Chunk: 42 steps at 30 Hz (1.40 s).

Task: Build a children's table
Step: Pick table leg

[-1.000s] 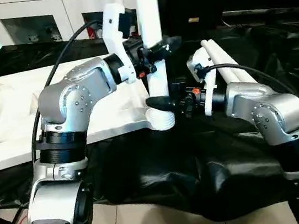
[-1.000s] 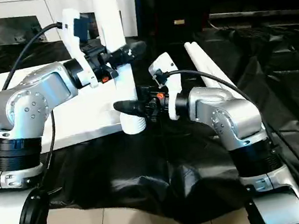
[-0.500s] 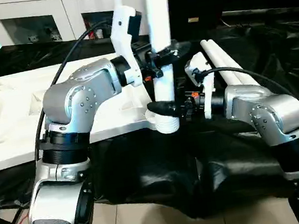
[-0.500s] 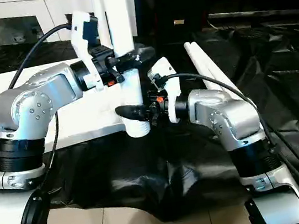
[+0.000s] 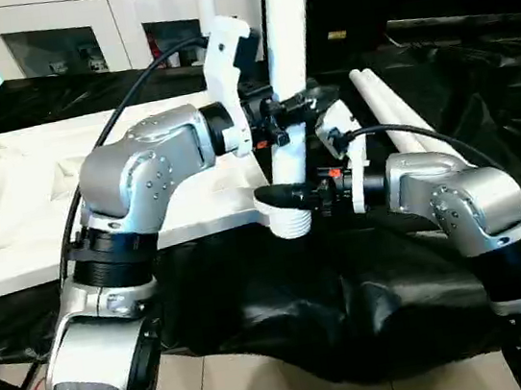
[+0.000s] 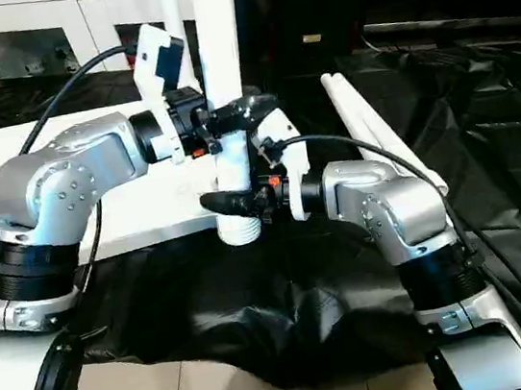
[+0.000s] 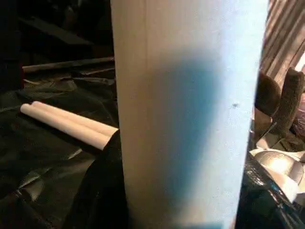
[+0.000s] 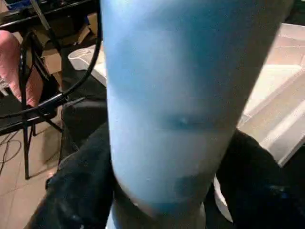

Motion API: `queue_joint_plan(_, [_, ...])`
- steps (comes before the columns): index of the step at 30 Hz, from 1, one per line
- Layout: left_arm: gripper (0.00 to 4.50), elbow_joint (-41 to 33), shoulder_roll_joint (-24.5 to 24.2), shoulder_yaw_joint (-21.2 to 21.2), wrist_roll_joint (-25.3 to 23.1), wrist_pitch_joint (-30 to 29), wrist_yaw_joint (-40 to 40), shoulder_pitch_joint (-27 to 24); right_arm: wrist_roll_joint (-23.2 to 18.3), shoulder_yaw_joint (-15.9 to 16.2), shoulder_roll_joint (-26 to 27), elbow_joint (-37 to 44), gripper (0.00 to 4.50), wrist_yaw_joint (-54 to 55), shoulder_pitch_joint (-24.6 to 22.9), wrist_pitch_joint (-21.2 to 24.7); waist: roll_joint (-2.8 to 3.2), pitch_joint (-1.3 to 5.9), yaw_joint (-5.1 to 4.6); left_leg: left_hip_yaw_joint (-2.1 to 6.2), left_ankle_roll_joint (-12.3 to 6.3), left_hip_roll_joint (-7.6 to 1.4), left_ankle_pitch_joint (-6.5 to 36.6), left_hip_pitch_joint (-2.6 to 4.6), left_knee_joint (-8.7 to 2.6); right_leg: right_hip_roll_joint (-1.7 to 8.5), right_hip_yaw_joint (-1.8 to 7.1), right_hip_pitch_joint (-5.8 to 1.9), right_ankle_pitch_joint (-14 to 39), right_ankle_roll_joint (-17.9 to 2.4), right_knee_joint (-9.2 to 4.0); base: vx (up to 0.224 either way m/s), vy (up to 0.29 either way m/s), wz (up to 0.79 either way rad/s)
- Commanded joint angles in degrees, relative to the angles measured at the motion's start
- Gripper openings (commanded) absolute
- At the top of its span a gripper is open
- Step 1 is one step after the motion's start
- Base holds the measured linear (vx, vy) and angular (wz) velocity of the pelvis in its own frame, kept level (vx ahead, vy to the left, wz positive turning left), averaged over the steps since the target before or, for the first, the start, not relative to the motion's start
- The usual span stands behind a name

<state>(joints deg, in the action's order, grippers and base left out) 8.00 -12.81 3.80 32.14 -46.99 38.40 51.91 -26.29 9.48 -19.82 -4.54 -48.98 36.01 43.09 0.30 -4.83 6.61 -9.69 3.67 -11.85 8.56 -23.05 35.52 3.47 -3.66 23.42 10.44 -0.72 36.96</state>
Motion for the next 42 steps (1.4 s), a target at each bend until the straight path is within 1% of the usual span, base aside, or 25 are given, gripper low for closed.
queue_joint_plan(1, [1.85, 0.2, -0.3, 0.9, -0.8, 0.3, 0.8, 0.4, 1.0, -0.4, -0.7, 0.8, 3.35, 0.5, 0.4, -0.4, -0.53, 5.41, 0.12, 0.19, 1.66, -0.82, 10.1, 1.24, -3.79, 3.94, 2.57, -3.17, 12.8, -8.8, -4.89, 0.0, 0.0, 0.0])
queue_joint_plan(5, [1.85, 0.4, -0.3, 0.9, -1.0, 0.4, 0.9, 0.4, 1.0, -0.5, -0.8, 0.9, 3.36, 0.6, 0.4, -0.5, -0.53, 5.4, 0.14, 0.15, 1.59, -0.79, 10.0, 1.23, -3.77, 3.95, 2.56, -3.2, 12.4, -9.2, -4.84, 0.0, 0.0, 0.0])
queue_joint_plan(9, [1.85, 0.5, -0.3, 1.0, -1.3, 0.6, 1.3, 0.4, 0.8, -0.7, -0.8, 0.8, 3.36, 0.5, 0.4, -0.4, -0.52, 5.38, 0.14, 0.16, 1.59, -0.81, 10.4, 1.3, -3.78, 3.99, 2.56, -3.19, 13.3, -9.0, -4.97, 0.0, 0.0, 0.0])
queue_joint_plan(18, [1.85, 0.9, -0.2, 0.9, -1.5, 0.9, 1.5, 0.6, 0.8, -1.1, -0.4, 0.7, 3.36, 0.4, 0.4, -0.1, -0.51, 5.4, 0.14, 0.17, 1.53, -0.8, 10.2, 1.27, -3.77, 3.95, 2.54, -3.2, 12.9, -9.1, -4.89, 0.0, 0.0, 0.0])
queue_joint_plan(19, [1.85, 0.9, -0.2, 0.9, -1.5, 0.9, 1.6, 0.6, 0.7, -1.2, -0.3, 0.7, 3.07, 0.5, 0.5, 0.0, -0.53, 5.4, 0.14, 0.16, 1.52, -0.79, 10.2, 1.25, -3.76, 3.98, 2.55, -3.22, 12.9, -9.1, -4.92, 0.0, 0.0, 0.0])
queue_joint_plan(21, [1.85, 0.9, -0.2, 0.9, -1.6, 0.9, 1.8, 0.5, 0.5, -1.6, -0.1, 0.5, 2.87, 0.8, 0.5, 0.2, -0.45, 5.43, 0.14, 0.21, 1.51, -0.85, 10.2, 1.28, -3.77, 3.98, 2.55, -3.2, 12.7, -9.2, -4.87, 0.0, 0.0, 0.0])
queue_joint_plan(22, [1.85, 0.9, -0.2, 0.9, -1.6, 0.9, 1.8, 0.5, 0.4, -1.7, 0.0, 0.5, 2.87, 0.8, 0.5, 0.3, -0.48, 5.42, 0.12, 0.2, 1.5, -0.83, 10.2, 1.24, -3.79, 3.96, 2.56, -3.22, 12.5, -9.2, -4.87, 0.0, 0.0, 0.0])
queue_joint_plan(24, [1.85, 0.9, -0.2, 0.9, -1.7, 0.9, 2.0, 0.5, 0.2, -1.8, 0.1, 0.5, 2.62, 0.8, 0.5, 0.3, -0.43, 5.43, 0.13, 0.19, 1.5, -0.83, 10.1, 1.26, -3.77, 3.98, 2.55, -3.23, 12.2, -9.4, -4.83, 0.0, 0.0, 0.0])
queue_joint_plan(27, [1.85, 0.9, -0.2, 0.8, -1.7, 0.9, 2.1, 0.5, 0.2, -1.9, 0.1, 0.5, 2.53, 0.8, 0.5, 0.4, -0.38, 5.45, 0.15, 0.2, 1.55, -0.83, 10.3, 1.29, -3.78, 4.01, 2.55, -3.23, 12.3, -9.4, -4.84, 0.0, 0.0, 0.0])
queue_joint_plan(28, [1.85, 1.1, -0.2, 0.7, -1.6, 0.9, 2.0, 0.6, 0.2, -1.9, 0.2, 0.4, 2.32, 0.8, 0.6, 0.3, -0.31, 5.41, 0.12, 0.21, 1.55, -0.83, 10.4, 1.29, -3.8, 3.97, 2.52, -3.17, 12.4, -9.5, -4.86, 0.0, 0.0, 0.0])
queue_joint_plan(29, [1.85, 1.1, -0.1, 0.6, -1.6, 0.9, 1.9, 0.6, 0.2, -1.9, 0.2, 0.4, 2.21, 0.8, 0.6, 0.3, -0.33, 5.43, 0.11, 0.21, 1.58, -0.83, 10.5, 1.32, -3.79, 3.97, 2.54, -3.19, 12.4, -9.5, -4.87, 0.0, 0.0, 0.0])
queue_joint_plan(30, [1.85, 1.2, -0.1, 0.5, -1.6, 1.0, 1.9, 0.6, 0.2, -1.9, 0.3, 0.4, 2.21, 0.9, 0.6, 0.3, -0.18, 5.45, 0.13, 0.24, 1.68, -0.84, 10.7, 1.35, -3.79, 3.95, 2.52, -3.19, 12.3, -9.6, -4.88, 0.0, 0.0, 0.0])
queue_joint_plan(31, [1.85, 1.3, -0.2, 0.6, -1.8, 1.2, 1.9, 0.7, 0.2, -1.9, 0.3, 0.4, 2.1, 0.9, 0.6, 0.3, -0.24, 5.46, 0.15, 0.26, 1.75, -0.86, 10.7, 1.32, -3.83, 3.97, 2.53, -3.22, 12.0, -9.6, -4.83, 0.0, 0.0, 0.0])
queue_joint_plan(32, [1.85, 1.3, -0.1, 0.5, -1.9, 1.5, 1.9, 0.6, 0.1, -1.9, 0.4, 0.5, 2.1, 0.9, 0.6, 0.3, -0.24, 5.46, 0.17, 0.25, 1.77, -0.85, 10.6, 1.31, -3.8, 4.0, 2.55, -3.24, 11.9, -9.7, -4.82, 0.0, 0.0, 0.0])
queue_joint_plan(33, [1.85, 1.4, 0.0, 0.4, -1.8, 1.9, 2.0, 0.6, 0.1, -1.9, 0.4, 0.5, 1.96, 0.9, 0.6, 0.3, -0.15, 5.45, 0.17, 0.28, 1.79, -0.84, 10.7, 1.3, -3.83, 4.0, 2.55, -3.25, 11.9, -9.7, -4.8, 0.0, 0.0, 0.0])
queue_joint_plan(34, [1.85, 1.4, 0.1, 0.4, -1.7, 2.0, 2.0, 0.5, 0.1, -1.9, 0.5, 0.6, 1.93, 0.9, 0.5, 0.3, -0.2, 5.41, 0.15, 0.24, 1.81, -0.83, 11.0, 1.36, -3.83, 3.96, 2.52, -3.2, 12.1, -9.7, -4.88, 0.0, 0.0, 0.0])
queue_joint_plan(35, [1.85, 1.4, 0.2, 0.4, -2.1, 2.5, 2.0, 0.4, 0.1, -1.9, 0.5, 0.7, 1.93, 0.9, 0.5, 0.3, -0.09, 5.46, 0.17, 0.27, 1.85, -0.84, 11.0, 1.37, -3.82, 3.98, 2.52, -3.24, 12.1, -9.7, -4.83, 0.0, 0.0, 0.0])
queue_joint_plan(36, [1.85, 1.5, 0.5, 0.1, -1.5, 2.6, 2.7, 0.3, 0.0, -1.9, 0.6, 0.8, 1.93, 0.9, 0.4, 0.3, -0.15, 5.43, 0.16, 0.25, 1.85, -0.83, 11.2, 1.37, -3.82, 3.97, 2.54, -3.21, 12.2, -9.7, -4.92, 0.0, 0.0, 0.0])
queue_joint_plan(37, [2.41, 1.6, 0.7, -0.2, -1.0, 2.6, 3.3, 0.2, 0.0, -2.0, 0.6, 0.8, 1.92, 0.9, 0.4, 0.4, -0.12, 5.43, 0.14, 0.28, 1.88, -0.83, 11.1, 1.33, -3.85, 3.96, 2.53, -3.26, 12.1, -9.7, -4.88, 0.0, 0.0, 0.0])
queue_joint_plan(38, [2.55, 1.5, 0.8, -0.2, -1.0, 2.8, 3.5, 0.2, -0.1, -2.0, 0.7, 0.8, 1.91, 1.0, 0.4, 0.3, -0.13, 5.42, 0.12, 0.27, 1.84, -0.81, 11.1, 1.34, -3.85, 3.97, 2.5, -3.25, 12.2, -9.7, -4.92, 0.0, 0.0, 0.0])
queue_joint_plan(41, [2.55, 1.5, 1.2, -1.0, -0.5, 2.8, 3.0, 0.1, -0.2, -2.1, 0.9, 0.9, 1.9, 1.3, 0.3, 0.2, -0.09, 5.46, 0.13, 0.25, 1.81, -0.85, 11.1, 1.36, -3.81, 3.98, 2.53, -3.25, 11.5, -10.2, -4.84, 0.0, 0.0, 0.0])
queue_joint_plan(42, [2.82, 1.5, 1.2, -1.0, -0.5, 2.8, 3.0, 0.1, -0.2, -2.1, 0.9, 0.9, 1.9, 1.3, 0.3, 0.2, -0.07, 5.48, 0.19, 0.27, 1.82, -0.87, 11.0, 1.39, -3.82, 4.0, 2.52, -3.24, 11.3, -10.3, -4.79, 0.0, 0.0, 0.0])
